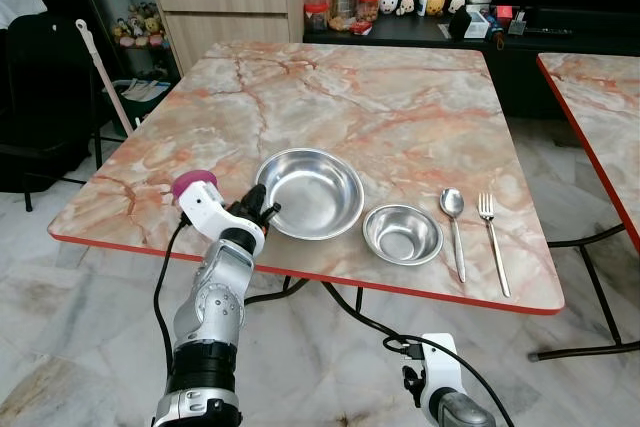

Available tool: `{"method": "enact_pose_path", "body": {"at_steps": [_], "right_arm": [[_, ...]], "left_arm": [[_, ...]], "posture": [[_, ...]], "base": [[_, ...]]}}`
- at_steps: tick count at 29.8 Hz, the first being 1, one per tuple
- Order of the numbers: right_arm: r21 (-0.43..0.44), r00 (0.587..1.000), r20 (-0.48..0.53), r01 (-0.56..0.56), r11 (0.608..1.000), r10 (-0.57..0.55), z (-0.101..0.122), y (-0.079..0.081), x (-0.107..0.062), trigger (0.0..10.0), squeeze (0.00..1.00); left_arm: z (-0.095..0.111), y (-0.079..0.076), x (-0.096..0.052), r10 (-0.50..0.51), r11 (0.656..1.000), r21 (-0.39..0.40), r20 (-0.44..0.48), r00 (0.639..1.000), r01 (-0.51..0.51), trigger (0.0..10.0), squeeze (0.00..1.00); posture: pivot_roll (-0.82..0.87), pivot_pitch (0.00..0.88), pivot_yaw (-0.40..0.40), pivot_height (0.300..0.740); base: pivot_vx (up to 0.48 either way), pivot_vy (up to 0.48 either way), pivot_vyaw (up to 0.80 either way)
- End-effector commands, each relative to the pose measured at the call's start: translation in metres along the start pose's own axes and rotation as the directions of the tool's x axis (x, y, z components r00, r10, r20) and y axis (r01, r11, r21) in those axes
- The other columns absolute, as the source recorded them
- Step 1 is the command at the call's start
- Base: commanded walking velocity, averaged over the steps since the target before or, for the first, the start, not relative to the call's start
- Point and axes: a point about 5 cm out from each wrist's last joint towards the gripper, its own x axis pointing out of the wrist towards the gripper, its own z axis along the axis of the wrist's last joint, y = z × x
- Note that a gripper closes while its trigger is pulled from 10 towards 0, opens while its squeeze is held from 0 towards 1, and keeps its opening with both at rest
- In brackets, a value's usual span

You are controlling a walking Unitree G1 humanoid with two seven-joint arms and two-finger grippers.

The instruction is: Setting the table

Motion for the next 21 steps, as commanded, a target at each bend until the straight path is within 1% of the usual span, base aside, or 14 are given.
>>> {"method": "enact_pose_path", "body": {"at_steps": [1, 2, 3, 4, 5, 7, 8, 10, 13, 16, 17, 18, 19, 21], "right_arm": [[0.011, 1.000, 0.001, 0.003, 1.000, -0.003, 0.002, -0.001, 0.000, 10.0, 0.00], [0.011, 1.000, 0.002, 0.003, 1.000, -0.003, 0.002, 0.000, 0.000, 10.0, 0.00], [0.012, 1.000, 0.004, 0.003, 1.000, -0.003, 0.003, 0.000, 0.001, 10.0, 0.00], [0.017, 1.000, 0.009, 0.003, 1.000, -0.004, 0.003, 0.000, 0.001, 10.0, 0.00], [0.025, 1.000, 0.017, 0.005, 1.000, -0.005, 0.004, 0.000, 0.001, 10.0, 0.00], [0.032, 1.000, 0.025, 0.005, 0.999, -0.006, 0.006, 0.000, 0.001, 10.0, 0.00], [0.031, 1.000, 0.028, 0.006, 0.999, -0.007, 0.007, 0.000, 0.001, 10.0, 0.00], [0.032, 1.000, 0.027, 0.011, 0.999, -0.012, 0.006, -0.002, 0.001, 10.0, 0.00], [0.034, 0.999, 0.028, 0.019, 0.999, -0.020, 0.003, -0.005, 0.000, 10.0, 0.00], [0.041, 0.999, 0.024, 0.025, 0.999, -0.026, 0.001, -0.006, -0.001, 10.0, 0.00], [0.043, 0.999, 0.022, 0.026, 0.999, -0.027, 0.000, -0.006, -0.001, 10.0, 0.00], [0.048, 0.999, 0.017, 0.028, 0.998, -0.028, -0.001, -0.006, -0.001, 10.0, 0.00], [0.049, 0.999, 0.015, 0.027, 0.998, -0.028, -0.002, -0.006, -0.001, 10.0, 0.00], [0.050, 1.000, 0.013, 0.027, 0.998, -0.028, -0.003, -0.006, -0.002, 10.0, 0.00]], "left_arm": [[0.016, -0.006, 0.001, -0.019, 0.996, 0.087, 0.091, 0.996, 0.011, 10.0, 0.00], [0.018, -0.007, 0.001, -0.016, 0.984, 0.178, 0.115, 0.993, -0.005, 10.0, 0.00], [0.019, -0.008, 0.001, -0.019, 0.974, 0.227, 0.122, 0.992, -0.009, 10.0, 0.00], [0.019, -0.009, 0.001, -0.023, 0.956, 0.294, 0.132, 0.991, -0.017, 10.0, 0.00], [0.018, -0.010, 0.001, -0.026, 0.925, 0.377, 0.149, 0.989, -0.032, 10.0, 0.00], [0.016, -0.012, 0.001, -0.035, 0.910, 0.414, 0.153, 0.988, -0.032, 10.0, 0.00], [0.014, -0.014, 0.001, -0.052, 0.896, 0.444, 0.156, 0.986, -0.023, 10.0, 0.00], [0.013, -0.019, 0.001, -0.071, 0.886, 0.463, 0.163, 0.984, -0.013, 10.0, 0.00], [0.010, -0.023, 0.003, -0.094, 0.881, 0.473, 0.156, 0.983, 0.009, 10.0, 0.00], [0.010, -0.023, 0.002, -0.092, 0.882, 0.472, 0.169, 0.981, 0.002, 10.0, 0.00], [0.010, -0.022, 0.001, -0.088, 0.892, 0.452, 0.174, 0.981, -0.001, 10.0, 0.00], [0.010, -0.020, 0.001, -0.059, 0.943, 0.332, 0.179, 0.982, -0.003, 10.0, 0.00], [0.012, -0.018, 0.002, -0.037, 0.969, 0.246, 0.186, 0.982, -0.010, 10.0, 0.00], [0.014, -0.017, 0.002, -0.028, 0.975, 0.221, 0.190, 0.981, -0.015, 10.0, 0.00]], "posture": [[0.13, 0.000, 0.007, 0.740], [0.12, 0.000, 0.007, 0.740], [0.12, 0.000, 0.007, 0.740], [0.12, 0.000, 0.007, 0.740], [0.11, 0.000, 0.008, 0.740], [0.11, 0.000, 0.012, 0.740], [0.10, 0.000, 0.014, 0.740], [0.10, 0.000, 0.014, 0.740], [0.10, 0.000, 0.016, 0.740], [0.09, 0.000, 0.020, 0.740], [0.09, 0.000, 0.020, 0.740], [0.10, 0.000, 0.020, 0.740], [0.10, 0.000, 0.020, 0.740], [0.10, 0.000, 0.020, 0.740]], "base": [[0.000, 0.000, 0.00], [0.000, 0.000, 0.00], [0.000, 0.000, 0.00], [0.000, 0.000, 0.00], [0.000, 0.000, 0.00], [0.000, 0.000, 0.00], [0.000, 0.000, 0.00], [0.000, -0.172, 0.00], [0.000, -0.375, 0.00], [0.000, -0.361, 0.00], [0.000, -0.356, 0.00], [0.000, -0.270, 0.00], [0.000, -0.270, 0.00], [0.000, -0.272, 0.00]]}}
